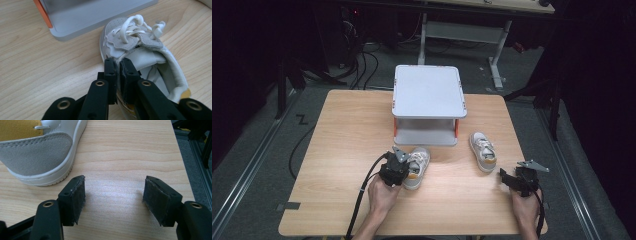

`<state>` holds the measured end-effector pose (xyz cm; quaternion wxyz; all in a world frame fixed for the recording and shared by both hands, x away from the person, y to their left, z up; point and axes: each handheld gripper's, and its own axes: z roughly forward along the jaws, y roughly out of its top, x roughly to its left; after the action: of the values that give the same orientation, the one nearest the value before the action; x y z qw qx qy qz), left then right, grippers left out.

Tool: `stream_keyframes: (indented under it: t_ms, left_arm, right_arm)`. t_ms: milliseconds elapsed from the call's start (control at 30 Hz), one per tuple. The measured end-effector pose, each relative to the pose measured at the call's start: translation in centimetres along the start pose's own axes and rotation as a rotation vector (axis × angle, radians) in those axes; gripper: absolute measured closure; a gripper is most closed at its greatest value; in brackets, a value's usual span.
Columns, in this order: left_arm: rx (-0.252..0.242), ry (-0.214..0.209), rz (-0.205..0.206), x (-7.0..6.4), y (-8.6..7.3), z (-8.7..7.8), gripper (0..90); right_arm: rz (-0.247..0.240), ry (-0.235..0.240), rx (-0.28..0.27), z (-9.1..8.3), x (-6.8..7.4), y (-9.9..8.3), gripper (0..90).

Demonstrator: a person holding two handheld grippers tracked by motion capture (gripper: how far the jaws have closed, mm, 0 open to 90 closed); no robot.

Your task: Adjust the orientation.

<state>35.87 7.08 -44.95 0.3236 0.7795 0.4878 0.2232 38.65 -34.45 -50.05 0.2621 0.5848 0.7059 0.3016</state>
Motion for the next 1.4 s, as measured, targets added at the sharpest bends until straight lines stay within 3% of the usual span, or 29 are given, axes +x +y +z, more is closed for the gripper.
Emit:
stream_keyframes:
  t_ms: [67,233,500,700,933,1400]
  left_arm:
    - [0.001,-0.005,0.001,-0.2,0.0,0.0,83.0]
    - [-0.003,-0.088,-0.023,0.0,-0.3,0.0,78.1]
    - [-0.009,-0.141,-0.055,0.6,-0.6,0.1,74.0]
    - [-0.03,-0.201,-0.073,1.0,-0.4,0.1,63.5]
    - [-0.063,-0.222,-0.068,1.2,-0.4,0.1,43.2]
    - [-0.136,-0.262,-0.068,2.4,-0.2,-1.2,35.8]
  right_arm:
    - [0.0,0.0,0.0,0.0,0.0,0.0,34.0]
    - [0.0,0.0,0.0,0.0,0.0,0.0,34.0]
    - [0.0,0.0,0.0,0.0,0.0,0.0,34.0]
    - [0.0,0.0,0.0,0.0,0.0,0.0,34.0]
    - [0.0,0.0,0.0,0.0,0.0,0.0,34.0]
    - [0.0,0.0,0.0,0.0,0.0,0.0,34.1]
